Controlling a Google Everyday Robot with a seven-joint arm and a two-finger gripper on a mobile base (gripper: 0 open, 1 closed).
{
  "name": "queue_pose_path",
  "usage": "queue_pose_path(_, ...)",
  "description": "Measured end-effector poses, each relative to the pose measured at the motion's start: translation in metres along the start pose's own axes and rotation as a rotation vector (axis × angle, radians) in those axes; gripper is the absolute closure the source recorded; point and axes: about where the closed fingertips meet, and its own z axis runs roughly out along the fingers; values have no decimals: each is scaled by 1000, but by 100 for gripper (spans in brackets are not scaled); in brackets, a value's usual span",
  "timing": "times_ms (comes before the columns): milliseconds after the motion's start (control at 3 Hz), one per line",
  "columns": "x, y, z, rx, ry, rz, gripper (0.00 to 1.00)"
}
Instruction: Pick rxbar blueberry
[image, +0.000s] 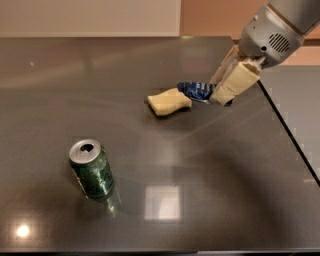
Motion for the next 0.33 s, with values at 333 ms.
queue_pose_path(333, -4, -3, -2, 19, -11, -5, 100)
